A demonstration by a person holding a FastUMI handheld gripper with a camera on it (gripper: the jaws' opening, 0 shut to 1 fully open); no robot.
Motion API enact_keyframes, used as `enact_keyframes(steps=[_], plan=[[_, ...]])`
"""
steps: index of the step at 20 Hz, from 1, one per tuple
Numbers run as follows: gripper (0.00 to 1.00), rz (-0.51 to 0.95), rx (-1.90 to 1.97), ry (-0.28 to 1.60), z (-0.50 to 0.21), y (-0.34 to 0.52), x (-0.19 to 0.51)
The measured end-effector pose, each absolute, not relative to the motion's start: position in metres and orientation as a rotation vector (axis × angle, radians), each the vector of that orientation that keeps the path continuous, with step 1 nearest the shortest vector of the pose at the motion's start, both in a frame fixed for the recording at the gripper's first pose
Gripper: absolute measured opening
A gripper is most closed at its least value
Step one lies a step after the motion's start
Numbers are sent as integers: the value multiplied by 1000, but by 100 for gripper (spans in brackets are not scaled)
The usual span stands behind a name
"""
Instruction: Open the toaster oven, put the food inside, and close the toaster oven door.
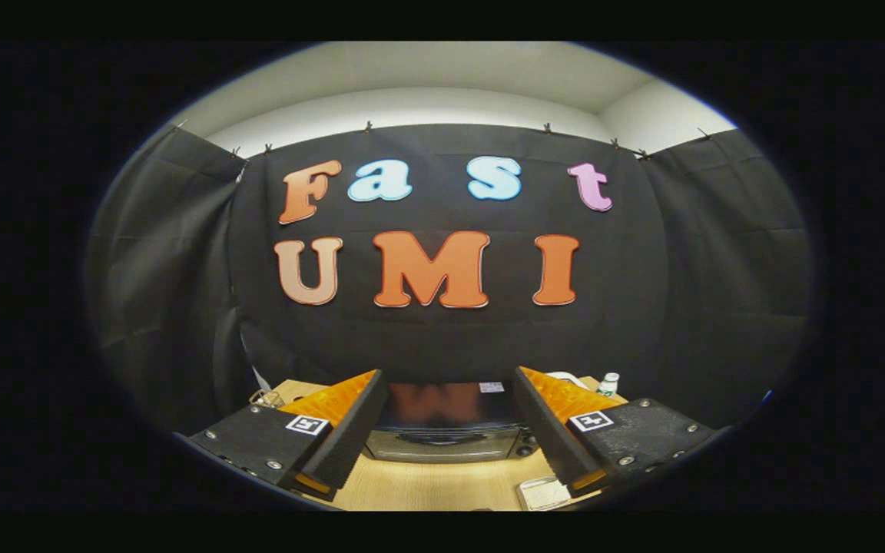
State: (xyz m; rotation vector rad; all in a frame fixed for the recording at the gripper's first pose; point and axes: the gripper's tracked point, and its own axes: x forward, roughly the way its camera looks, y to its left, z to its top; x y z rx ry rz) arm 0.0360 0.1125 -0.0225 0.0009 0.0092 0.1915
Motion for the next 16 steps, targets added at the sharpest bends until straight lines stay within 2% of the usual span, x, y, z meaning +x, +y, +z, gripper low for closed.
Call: enact_keyframes(steps=[8, 16], plan=[[98, 198, -17, 32, -93, 142, 109], [98, 200, -53, 180, -197, 153, 169]])
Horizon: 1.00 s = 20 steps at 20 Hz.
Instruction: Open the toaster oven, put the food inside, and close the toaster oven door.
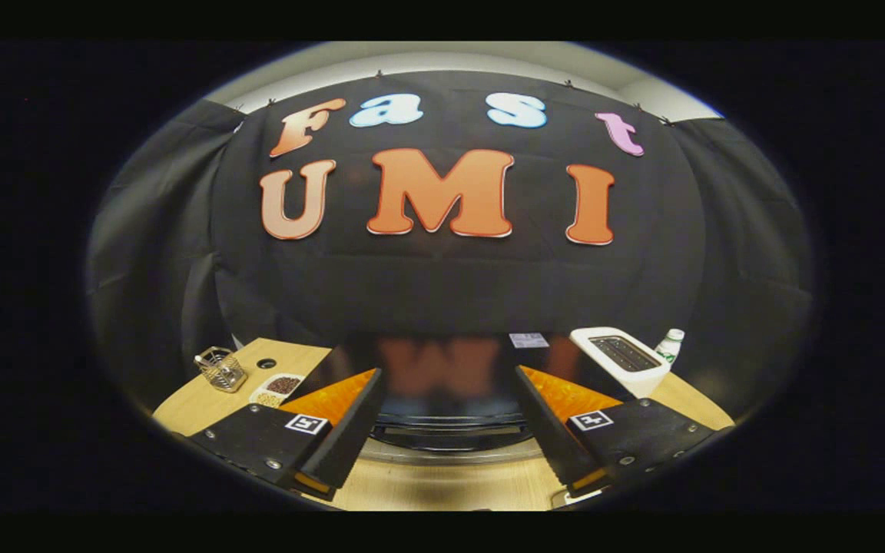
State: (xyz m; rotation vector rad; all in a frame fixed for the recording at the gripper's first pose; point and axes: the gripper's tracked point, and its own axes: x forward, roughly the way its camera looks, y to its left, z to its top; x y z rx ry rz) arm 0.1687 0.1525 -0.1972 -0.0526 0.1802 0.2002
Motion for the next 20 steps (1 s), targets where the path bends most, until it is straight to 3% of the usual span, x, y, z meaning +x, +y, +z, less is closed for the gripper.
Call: enact_keyframes(steps=[8, 20], plan=[[99, 200, -53, 259, -234, 153, 176], [100, 188, -37, 353, -246, 135, 124]])
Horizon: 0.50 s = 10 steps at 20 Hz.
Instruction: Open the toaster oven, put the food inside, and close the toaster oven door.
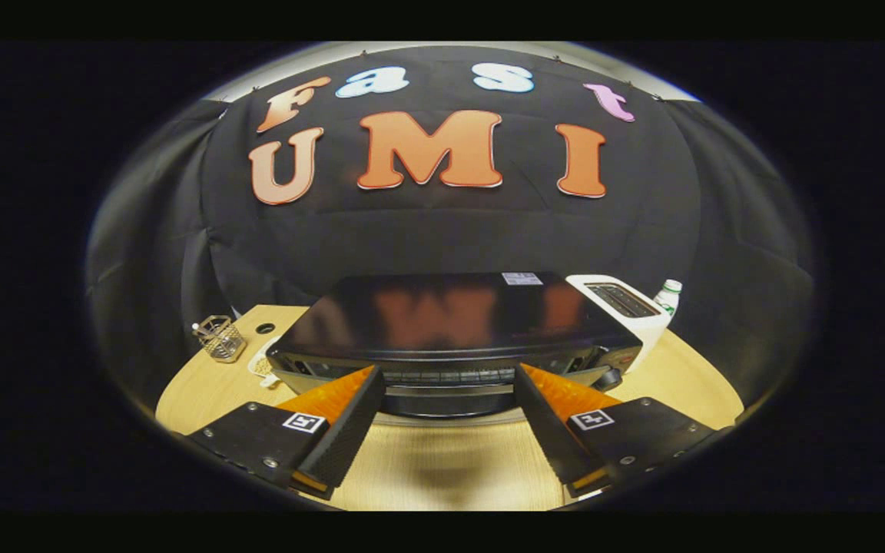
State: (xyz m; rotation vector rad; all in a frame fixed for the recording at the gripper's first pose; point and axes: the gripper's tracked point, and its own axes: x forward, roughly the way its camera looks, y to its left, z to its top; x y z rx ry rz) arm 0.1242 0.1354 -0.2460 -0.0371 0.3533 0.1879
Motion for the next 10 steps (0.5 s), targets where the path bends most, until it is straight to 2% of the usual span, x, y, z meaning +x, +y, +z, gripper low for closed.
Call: enact_keyframes(steps=[10], plan=[[100, 197, -43, 461, -293, 119, 53]])
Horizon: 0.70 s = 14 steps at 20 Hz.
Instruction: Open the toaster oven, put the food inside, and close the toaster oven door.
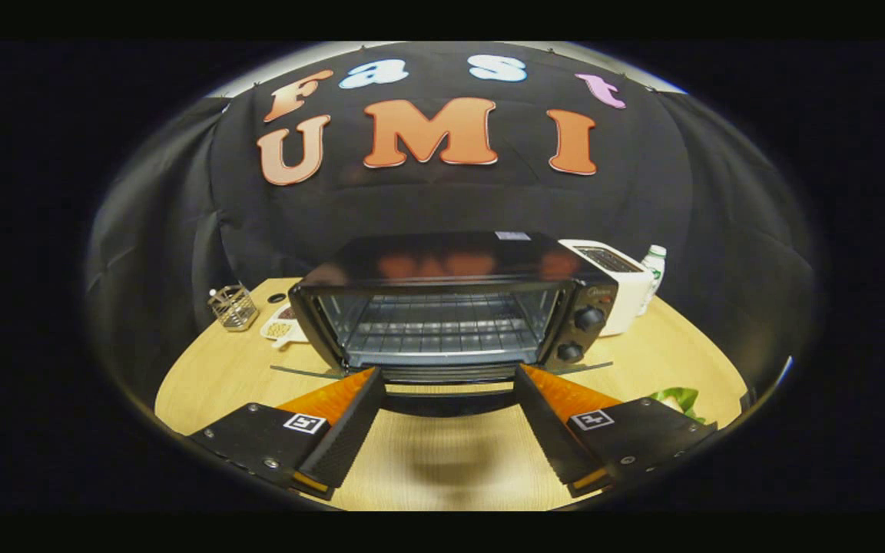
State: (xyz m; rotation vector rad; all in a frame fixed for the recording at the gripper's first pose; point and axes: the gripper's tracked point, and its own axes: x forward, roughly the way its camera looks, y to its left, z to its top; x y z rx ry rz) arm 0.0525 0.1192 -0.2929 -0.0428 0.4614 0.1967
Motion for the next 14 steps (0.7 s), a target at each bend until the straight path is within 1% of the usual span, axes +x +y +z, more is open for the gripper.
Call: enact_keyframes(steps=[7, 14], plan=[[100, 193, -48, 556, -341, 110, 18], [99, 180, -28, 675, -397, 105, 2]])
